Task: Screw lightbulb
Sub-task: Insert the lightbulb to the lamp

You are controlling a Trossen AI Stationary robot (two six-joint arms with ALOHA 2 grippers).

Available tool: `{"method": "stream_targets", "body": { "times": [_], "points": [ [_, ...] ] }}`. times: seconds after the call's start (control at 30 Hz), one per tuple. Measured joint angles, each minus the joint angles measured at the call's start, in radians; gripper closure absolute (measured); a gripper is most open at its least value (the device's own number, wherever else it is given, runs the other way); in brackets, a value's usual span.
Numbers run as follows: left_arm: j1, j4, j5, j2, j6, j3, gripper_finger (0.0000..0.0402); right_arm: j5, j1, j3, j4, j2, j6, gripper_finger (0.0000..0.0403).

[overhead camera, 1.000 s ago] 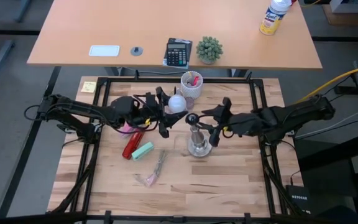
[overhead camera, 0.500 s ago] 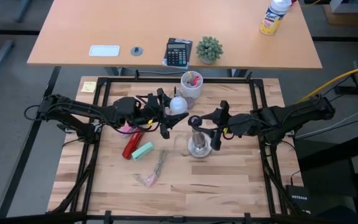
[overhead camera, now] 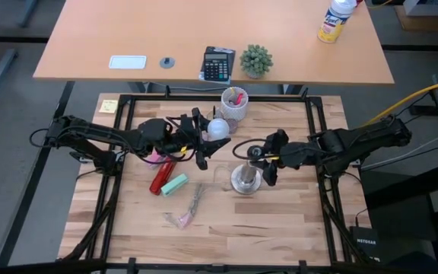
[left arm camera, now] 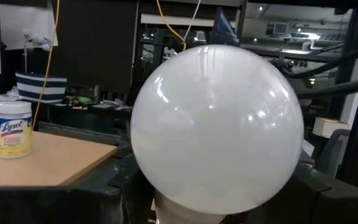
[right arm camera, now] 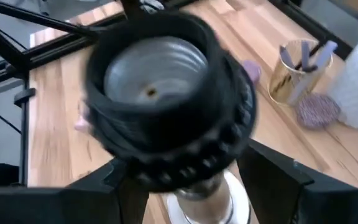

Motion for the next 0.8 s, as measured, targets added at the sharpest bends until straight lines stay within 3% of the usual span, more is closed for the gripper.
{"method": "stream_targets", "body": {
  "times": [0.4,0.8],
  "points": [
    [0.000,-0.001,0.000,0.000,0.018,0.000,0.0175,-0.038,0.014,-0.040,-0.025,0.000,0.102,0.0176],
    [0.000,-0.009,0.000,0.000,0.025,0.000,0.0175,0.165,0.079,-0.227,0.230,0.004,0.138,0.0176]
  ]
}}
